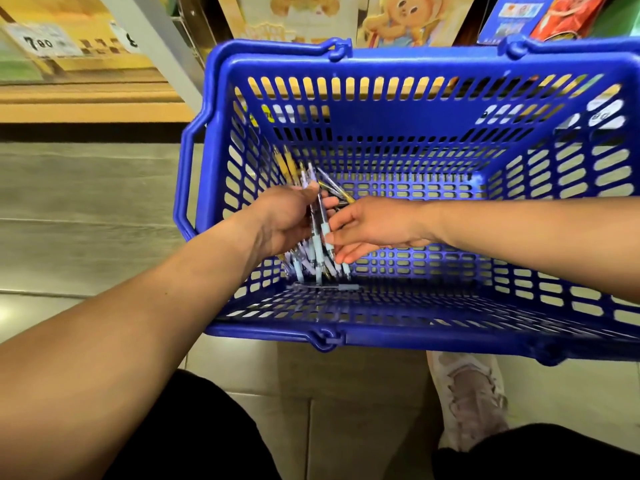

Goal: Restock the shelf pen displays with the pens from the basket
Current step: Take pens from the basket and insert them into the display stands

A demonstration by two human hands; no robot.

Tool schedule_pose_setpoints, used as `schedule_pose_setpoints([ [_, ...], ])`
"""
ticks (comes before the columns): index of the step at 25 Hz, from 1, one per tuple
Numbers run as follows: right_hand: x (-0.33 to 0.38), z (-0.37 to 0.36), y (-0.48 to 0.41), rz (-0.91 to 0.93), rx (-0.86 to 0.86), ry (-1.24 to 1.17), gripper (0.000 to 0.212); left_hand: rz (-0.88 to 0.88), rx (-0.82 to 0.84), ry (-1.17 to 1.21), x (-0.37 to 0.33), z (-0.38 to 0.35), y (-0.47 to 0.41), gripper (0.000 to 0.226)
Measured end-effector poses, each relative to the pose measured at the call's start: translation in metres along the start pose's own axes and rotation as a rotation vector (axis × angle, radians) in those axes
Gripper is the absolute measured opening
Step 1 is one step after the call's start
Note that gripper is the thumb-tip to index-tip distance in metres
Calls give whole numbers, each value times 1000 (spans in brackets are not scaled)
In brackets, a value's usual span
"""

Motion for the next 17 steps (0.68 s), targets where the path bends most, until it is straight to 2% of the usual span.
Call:
schedule_pose_setpoints([
  [2,-6,3,-1,-23,31,-28,22,-50,-21,37,-5,0,0,28],
  [3,-13,9,-3,-61,18,48,21,-75,-37,29,-8,1,0,28],
  [4,-20,19,-5,-112,-40,245,22,-90,-49,14,-9,2,0,28],
  [6,-32,47,-12,-212,-253,828,25,-89,-48,2,-11,5,2,30],
  [7,-33,55,-15,-230,-366,1016,27,-83,-38,11,-12,5,3,31],
  [8,-32,58,-16,-230,-443,1098,28,-77,-30,22,-12,4,4,32],
  [13,-22,47,-30,-221,-543,1309,38,-88,-47,17,-16,6,2,25],
  [17,-18,48,-40,-299,-548,1303,18,-94,-71,7,-18,13,-2,18],
])
Point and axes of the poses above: each hand's wrist, its own y-axis away from the middle knuckle, its own z-axis out of the back of the hand, x = y × z, the point moved 7 cm from there along -y, towards the middle knuckle
